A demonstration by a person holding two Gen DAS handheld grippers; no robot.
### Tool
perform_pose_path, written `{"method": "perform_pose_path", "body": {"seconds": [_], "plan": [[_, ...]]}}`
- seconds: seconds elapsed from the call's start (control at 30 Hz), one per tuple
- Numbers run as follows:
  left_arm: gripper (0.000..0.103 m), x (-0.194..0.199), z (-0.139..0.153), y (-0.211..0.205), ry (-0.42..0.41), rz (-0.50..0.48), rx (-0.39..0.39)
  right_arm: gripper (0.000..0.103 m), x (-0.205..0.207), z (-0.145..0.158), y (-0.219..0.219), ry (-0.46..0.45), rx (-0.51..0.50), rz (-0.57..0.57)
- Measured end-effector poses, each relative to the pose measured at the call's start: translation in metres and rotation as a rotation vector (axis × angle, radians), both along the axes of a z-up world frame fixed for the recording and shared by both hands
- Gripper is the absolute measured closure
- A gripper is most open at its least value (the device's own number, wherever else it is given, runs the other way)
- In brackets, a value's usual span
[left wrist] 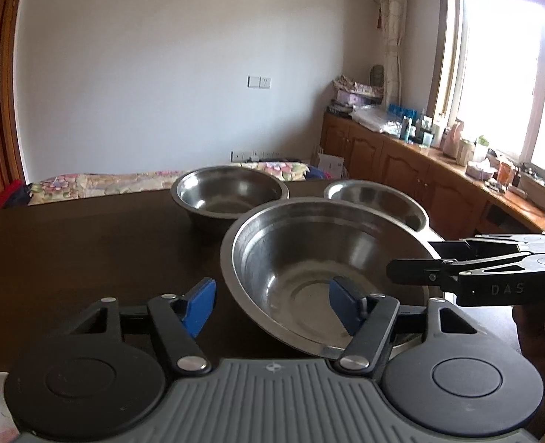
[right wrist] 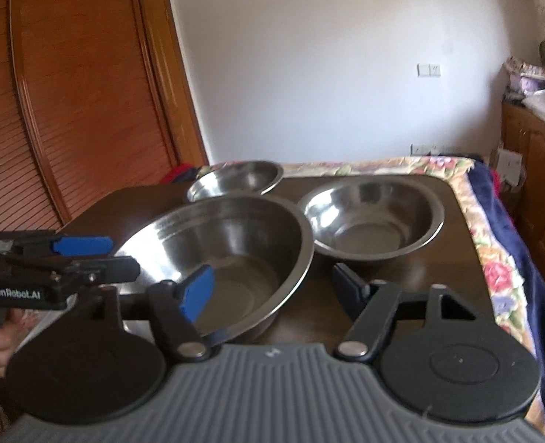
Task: Organize plates and bowls
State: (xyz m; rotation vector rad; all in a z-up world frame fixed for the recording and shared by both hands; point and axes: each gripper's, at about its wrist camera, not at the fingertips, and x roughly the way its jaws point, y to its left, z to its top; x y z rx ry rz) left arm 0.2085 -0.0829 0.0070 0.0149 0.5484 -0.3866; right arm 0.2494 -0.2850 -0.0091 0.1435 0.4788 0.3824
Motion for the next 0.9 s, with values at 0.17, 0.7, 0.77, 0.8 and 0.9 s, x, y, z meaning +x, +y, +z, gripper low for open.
{"method": "perform_pose_path", "body": {"seconds": [0.17, 0.7, 0.77, 0.8, 0.9], "plan": [[0.018, 0.003, -0.002, -0.002, 0.031, -0.013, 0.004, 0.043, 0.0, 0.001, 0.004, 0.011, -0.015, 0.013], [0.024, -0.015, 0.003, 0.002, -0.007, -0.022, -0.014, 0.073, -0.001, 0.0, 0.002, 0.007, -0.011, -0.014], [0.024, -0.02, 0.004, 0.004, -0.014, -0.029, -0.024, 0.073, -0.004, 0.0, 0.002, 0.0, -0.01, -0.022], [0.024, -0.022, 0.005, 0.006, -0.016, -0.032, -0.028, 0.073, -0.006, 0.001, 0.002, -0.001, -0.005, -0.026], [0.024, -0.031, 0.007, 0.01, -0.026, -0.037, -0.039, 0.073, -0.011, 0.003, 0.003, -0.005, 0.003, -0.027]]}}
